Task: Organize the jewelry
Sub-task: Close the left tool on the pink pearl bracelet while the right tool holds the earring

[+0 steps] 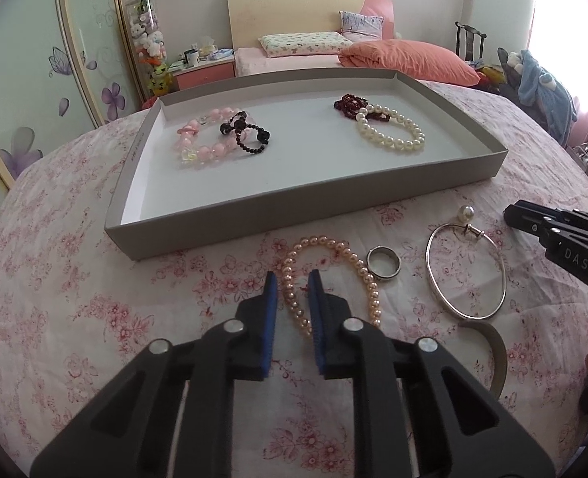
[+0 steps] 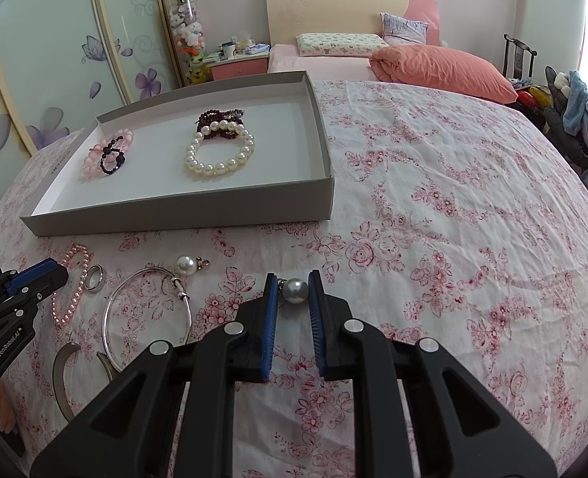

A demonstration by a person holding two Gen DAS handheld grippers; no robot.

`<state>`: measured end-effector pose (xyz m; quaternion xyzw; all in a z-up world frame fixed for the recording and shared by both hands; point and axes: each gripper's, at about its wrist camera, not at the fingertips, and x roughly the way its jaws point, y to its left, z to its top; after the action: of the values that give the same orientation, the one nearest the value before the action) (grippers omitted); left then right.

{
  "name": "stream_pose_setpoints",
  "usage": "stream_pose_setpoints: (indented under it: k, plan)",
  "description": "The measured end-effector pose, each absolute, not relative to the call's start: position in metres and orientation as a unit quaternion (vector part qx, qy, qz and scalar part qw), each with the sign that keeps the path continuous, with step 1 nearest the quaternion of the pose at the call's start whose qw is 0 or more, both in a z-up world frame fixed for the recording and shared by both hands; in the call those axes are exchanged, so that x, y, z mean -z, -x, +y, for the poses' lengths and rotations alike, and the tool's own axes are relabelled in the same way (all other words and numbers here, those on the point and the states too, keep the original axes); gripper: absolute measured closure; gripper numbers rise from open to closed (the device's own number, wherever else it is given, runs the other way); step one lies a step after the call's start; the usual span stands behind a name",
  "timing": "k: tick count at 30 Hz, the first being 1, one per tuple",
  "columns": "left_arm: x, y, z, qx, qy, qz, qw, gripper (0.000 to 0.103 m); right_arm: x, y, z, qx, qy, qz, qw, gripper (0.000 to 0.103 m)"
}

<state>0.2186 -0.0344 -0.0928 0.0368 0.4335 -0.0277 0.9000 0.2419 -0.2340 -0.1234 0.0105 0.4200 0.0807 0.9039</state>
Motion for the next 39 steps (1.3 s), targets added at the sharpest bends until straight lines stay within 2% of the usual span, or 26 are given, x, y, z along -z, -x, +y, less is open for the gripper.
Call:
stream_pose_setpoints:
  k: [3, 17, 21, 39]
  plan:
    - [0.093, -0.219, -0.032, 0.026, -0.033, 0.434, 0.900, 0.096, 0.123, -0.242, -0.234, -0.081, -0.011, 0.420, 0.904, 0.086]
    - [0.092, -0.207, 0.026, -0.029, -0.017, 0.436, 0.899, 0.096, 0.123, -0.242, -0.235, -0.082, -0.014, 0.420, 0.903, 0.086]
    - [0.091, -0.203, 0.047, -0.035, 0.016, 0.433, 0.900, 0.096, 0.123, -0.242, -0.234, -0.082, -0.014, 0.420, 0.903, 0.086]
    - [0.090, -0.200, 0.050, -0.030, 0.028, 0.433, 0.900, 0.096, 0.123, -0.243, -0.233, -0.081, -0.012, 0.421, 0.903, 0.086]
